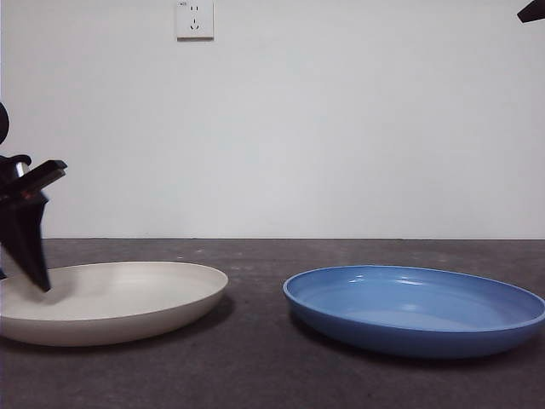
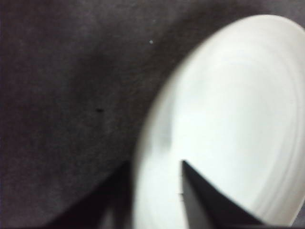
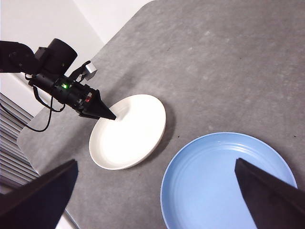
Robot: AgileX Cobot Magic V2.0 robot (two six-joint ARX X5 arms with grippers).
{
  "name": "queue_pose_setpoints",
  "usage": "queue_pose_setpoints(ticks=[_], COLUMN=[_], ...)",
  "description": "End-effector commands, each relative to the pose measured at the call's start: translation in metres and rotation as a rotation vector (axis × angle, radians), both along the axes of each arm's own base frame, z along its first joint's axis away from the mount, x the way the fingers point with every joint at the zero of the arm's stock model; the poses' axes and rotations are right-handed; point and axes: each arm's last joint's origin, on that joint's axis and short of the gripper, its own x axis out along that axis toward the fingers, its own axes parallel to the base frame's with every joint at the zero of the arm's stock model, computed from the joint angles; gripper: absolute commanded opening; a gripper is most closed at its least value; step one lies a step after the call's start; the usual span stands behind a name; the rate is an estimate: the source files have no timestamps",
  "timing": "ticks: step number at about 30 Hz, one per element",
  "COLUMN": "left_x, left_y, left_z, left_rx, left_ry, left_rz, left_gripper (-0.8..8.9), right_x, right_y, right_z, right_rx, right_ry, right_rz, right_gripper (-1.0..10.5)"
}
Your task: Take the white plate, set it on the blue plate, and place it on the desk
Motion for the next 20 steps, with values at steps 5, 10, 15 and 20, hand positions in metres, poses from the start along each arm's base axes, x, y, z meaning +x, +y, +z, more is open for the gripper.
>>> queue_pose_setpoints(ticks=[5,10,15,20], left_x=[0.008,0.015,0.027,0.035], left_y=[0.002,0.001,-0.006,-0.03], left_z=[-0.001,0.011,0.041,0.078], left_rx=[0.082,0.082,0.068,0.063], left_ry=[-0.015,-0.031,-0.025,-0.036], left_rz=[0.016,0.02,0.048,-0.011], left_gripper=[0.08,0.08,0.09,0.09], right_x=[0.0,-0.001,-0.007,-0.019], right_y=[0.001,0.0,-0.001,-0.005], right_z=[0.006,0.006,0.01,0.017], right_rx=[0.009,0.007,-0.006,-0.053], right_ry=[-0.013,-0.001,0.017,0.001], right_rz=[0.001,0.0,-0.003,-0.054], right_gripper=[5.7,5.7,5.7,5.7])
